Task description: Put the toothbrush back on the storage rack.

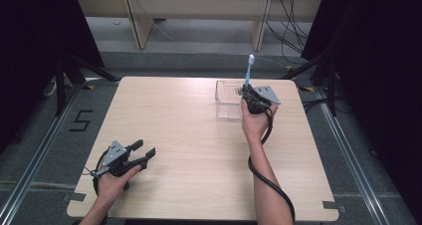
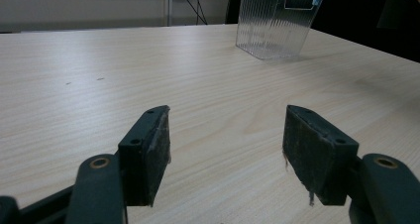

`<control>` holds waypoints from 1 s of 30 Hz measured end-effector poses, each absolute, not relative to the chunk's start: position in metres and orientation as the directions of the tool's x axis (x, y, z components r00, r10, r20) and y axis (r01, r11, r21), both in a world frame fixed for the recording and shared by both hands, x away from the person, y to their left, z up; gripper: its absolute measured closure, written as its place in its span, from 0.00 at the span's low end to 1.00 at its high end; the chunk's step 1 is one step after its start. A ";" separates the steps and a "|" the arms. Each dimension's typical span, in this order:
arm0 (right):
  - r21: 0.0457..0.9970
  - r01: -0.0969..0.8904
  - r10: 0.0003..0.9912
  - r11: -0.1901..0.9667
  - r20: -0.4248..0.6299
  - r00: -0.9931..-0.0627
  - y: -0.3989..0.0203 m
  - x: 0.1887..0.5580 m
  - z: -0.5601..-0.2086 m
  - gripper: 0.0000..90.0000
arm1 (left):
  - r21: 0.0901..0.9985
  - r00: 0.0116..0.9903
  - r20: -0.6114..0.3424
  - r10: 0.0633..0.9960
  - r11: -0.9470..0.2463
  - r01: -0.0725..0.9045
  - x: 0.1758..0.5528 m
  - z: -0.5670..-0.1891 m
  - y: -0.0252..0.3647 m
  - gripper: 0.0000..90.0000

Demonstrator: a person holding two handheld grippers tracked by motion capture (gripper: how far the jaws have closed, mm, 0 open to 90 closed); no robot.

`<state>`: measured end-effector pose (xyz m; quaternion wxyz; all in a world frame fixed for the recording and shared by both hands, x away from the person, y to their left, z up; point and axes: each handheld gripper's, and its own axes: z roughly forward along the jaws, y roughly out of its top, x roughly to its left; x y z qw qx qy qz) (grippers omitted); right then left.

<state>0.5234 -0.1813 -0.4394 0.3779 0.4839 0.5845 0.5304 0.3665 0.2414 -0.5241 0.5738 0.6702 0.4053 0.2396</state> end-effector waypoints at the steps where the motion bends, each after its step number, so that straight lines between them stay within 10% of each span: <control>1: 0.984 0.171 0.965 -0.047 0.089 -0.247 -0.181 0.523 -0.440 0.87 | 0.963 0.557 -0.144 0.818 -0.013 0.268 0.367 -0.524 0.241 0.38; 30: 0.982 0.185 0.971 -0.031 0.074 -0.228 -0.180 0.517 -0.451 0.87 | 0.962 0.556 -0.146 0.818 -0.013 0.271 0.367 -0.524 0.241 0.38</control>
